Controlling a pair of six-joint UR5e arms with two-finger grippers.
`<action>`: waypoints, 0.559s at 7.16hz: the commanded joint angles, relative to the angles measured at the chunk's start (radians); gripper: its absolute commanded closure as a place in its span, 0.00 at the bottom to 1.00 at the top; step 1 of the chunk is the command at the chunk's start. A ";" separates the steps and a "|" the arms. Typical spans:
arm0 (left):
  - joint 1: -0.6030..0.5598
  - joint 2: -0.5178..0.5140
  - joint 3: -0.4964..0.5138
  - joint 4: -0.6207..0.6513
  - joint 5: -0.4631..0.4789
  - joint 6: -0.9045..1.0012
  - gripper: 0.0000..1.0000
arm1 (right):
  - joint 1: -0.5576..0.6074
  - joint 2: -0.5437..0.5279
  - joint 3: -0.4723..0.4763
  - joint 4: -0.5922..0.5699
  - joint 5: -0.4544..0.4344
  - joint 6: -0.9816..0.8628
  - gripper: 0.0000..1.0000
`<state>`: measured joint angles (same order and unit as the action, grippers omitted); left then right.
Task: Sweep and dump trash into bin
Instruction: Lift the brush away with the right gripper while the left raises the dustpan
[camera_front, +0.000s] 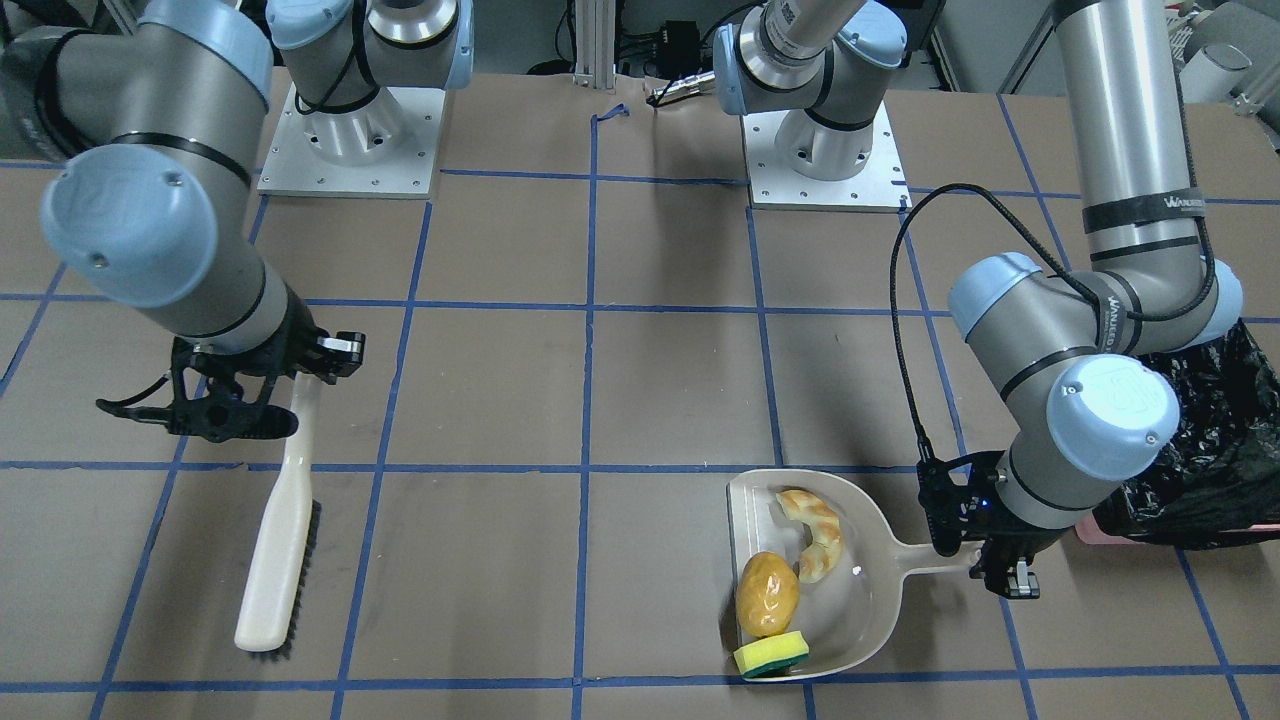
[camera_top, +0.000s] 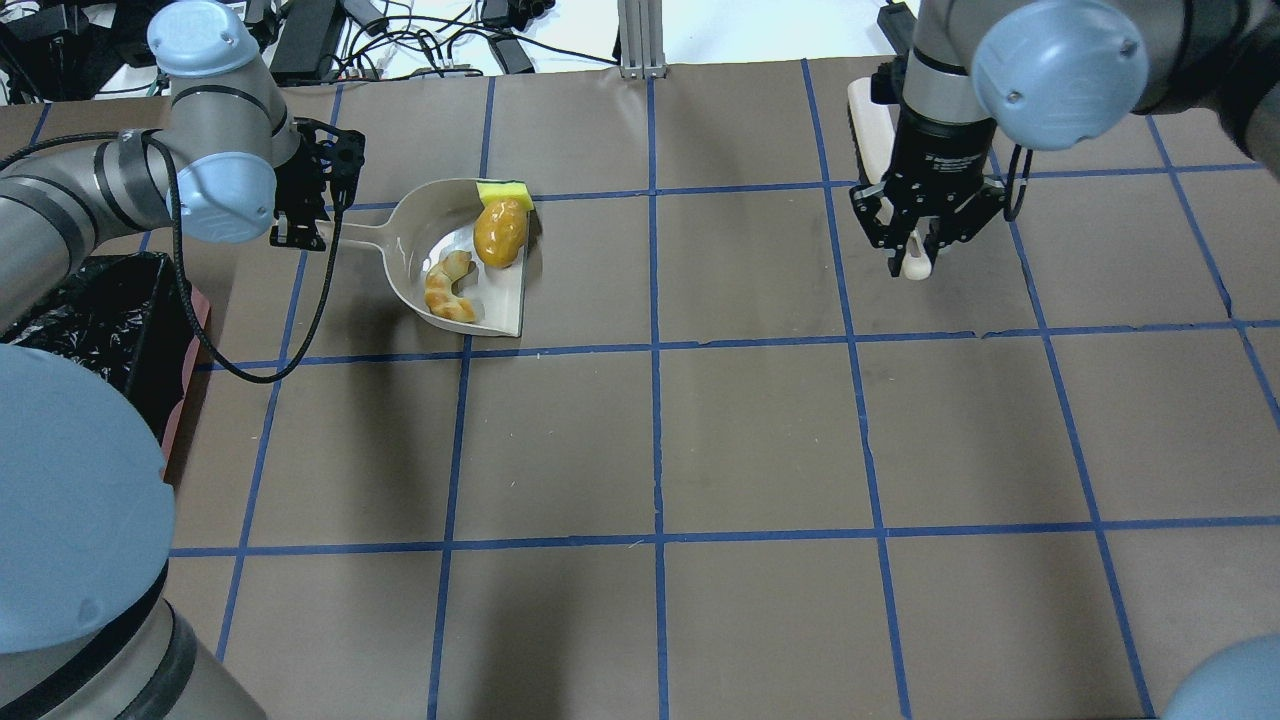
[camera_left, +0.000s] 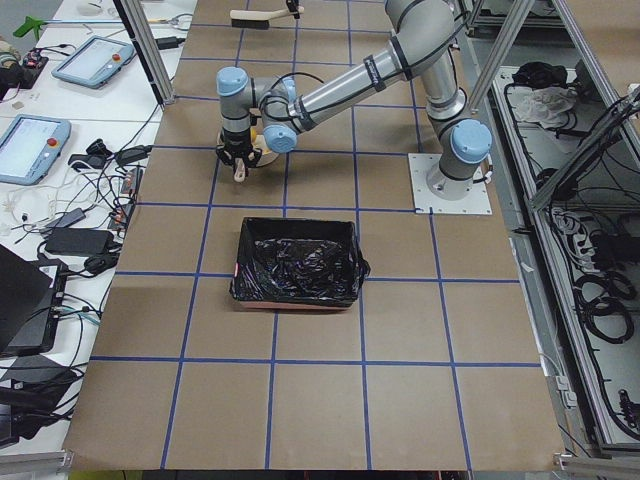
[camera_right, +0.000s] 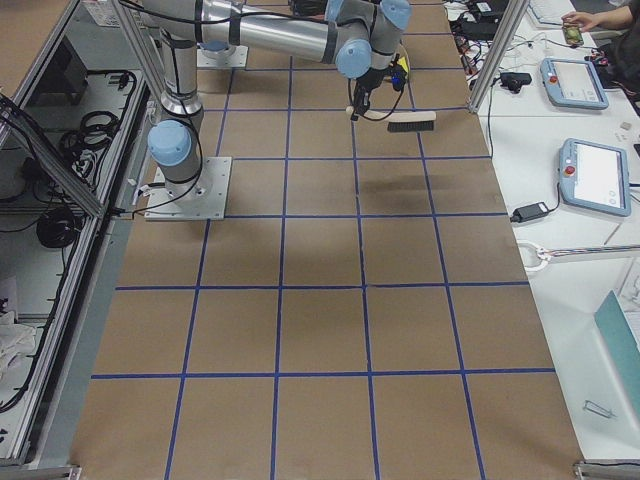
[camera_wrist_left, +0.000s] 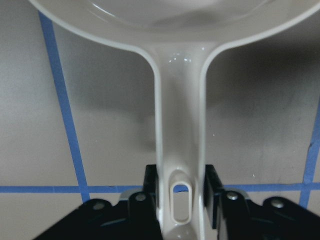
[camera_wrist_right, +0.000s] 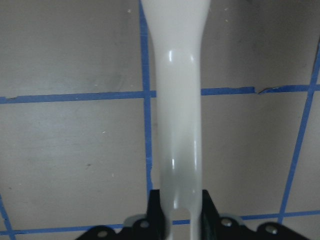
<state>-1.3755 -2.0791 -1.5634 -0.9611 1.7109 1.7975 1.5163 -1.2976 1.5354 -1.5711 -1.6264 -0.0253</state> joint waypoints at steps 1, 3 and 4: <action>0.010 0.019 0.000 -0.013 -0.010 0.000 1.00 | -0.150 0.001 0.052 -0.035 0.003 -0.147 1.00; 0.012 0.017 -0.001 -0.013 -0.029 -0.006 1.00 | -0.214 0.001 0.104 -0.088 0.005 -0.179 1.00; 0.012 0.019 -0.001 -0.013 -0.043 -0.007 1.00 | -0.214 0.001 0.130 -0.128 0.002 -0.183 1.00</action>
<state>-1.3645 -2.0614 -1.5644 -0.9737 1.6840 1.7924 1.3181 -1.2963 1.6315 -1.6530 -1.6223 -0.1967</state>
